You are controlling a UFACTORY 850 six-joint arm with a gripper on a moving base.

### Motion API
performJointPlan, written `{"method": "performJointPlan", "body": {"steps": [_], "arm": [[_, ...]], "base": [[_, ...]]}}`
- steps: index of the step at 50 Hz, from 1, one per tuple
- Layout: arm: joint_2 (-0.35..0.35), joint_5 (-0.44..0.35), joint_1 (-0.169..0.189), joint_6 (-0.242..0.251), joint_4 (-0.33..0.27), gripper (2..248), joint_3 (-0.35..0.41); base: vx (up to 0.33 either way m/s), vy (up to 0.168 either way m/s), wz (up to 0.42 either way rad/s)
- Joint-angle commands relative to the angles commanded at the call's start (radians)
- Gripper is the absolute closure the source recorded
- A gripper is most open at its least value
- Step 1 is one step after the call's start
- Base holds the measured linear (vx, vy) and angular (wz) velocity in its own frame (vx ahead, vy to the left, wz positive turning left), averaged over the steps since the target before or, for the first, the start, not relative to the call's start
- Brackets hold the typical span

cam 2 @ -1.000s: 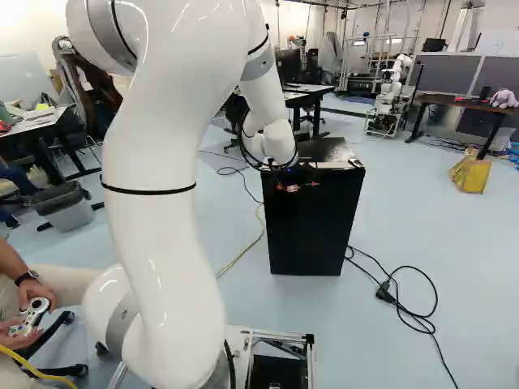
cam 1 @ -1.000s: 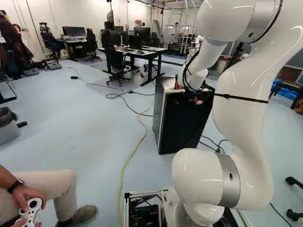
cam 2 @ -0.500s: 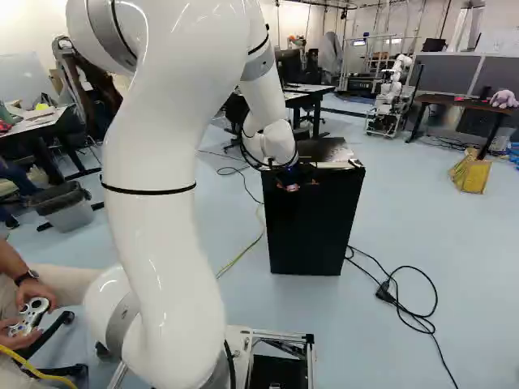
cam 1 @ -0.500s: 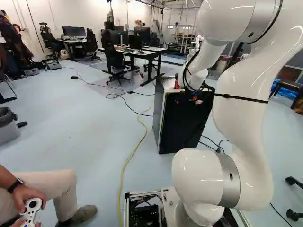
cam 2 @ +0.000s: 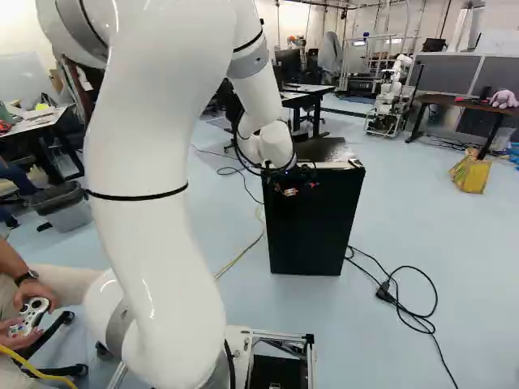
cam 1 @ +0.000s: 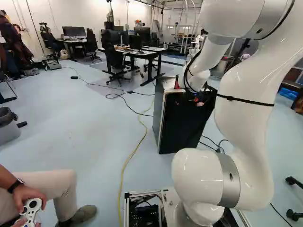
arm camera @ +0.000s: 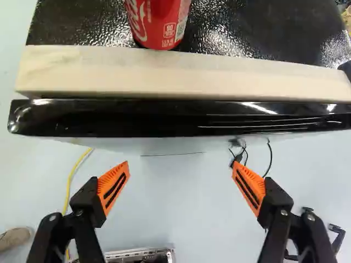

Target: Grab a drink from the fridge

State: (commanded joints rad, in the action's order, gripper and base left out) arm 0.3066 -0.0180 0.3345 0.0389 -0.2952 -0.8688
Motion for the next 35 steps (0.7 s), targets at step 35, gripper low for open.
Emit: {"method": "performJointPlan", "body": {"steps": [35], "arm": [[-0.158, -0.169, 0.007, 0.0, 0.023, 3, 0.188]], "base": [[0.0, 0.0, 0.0]]}}
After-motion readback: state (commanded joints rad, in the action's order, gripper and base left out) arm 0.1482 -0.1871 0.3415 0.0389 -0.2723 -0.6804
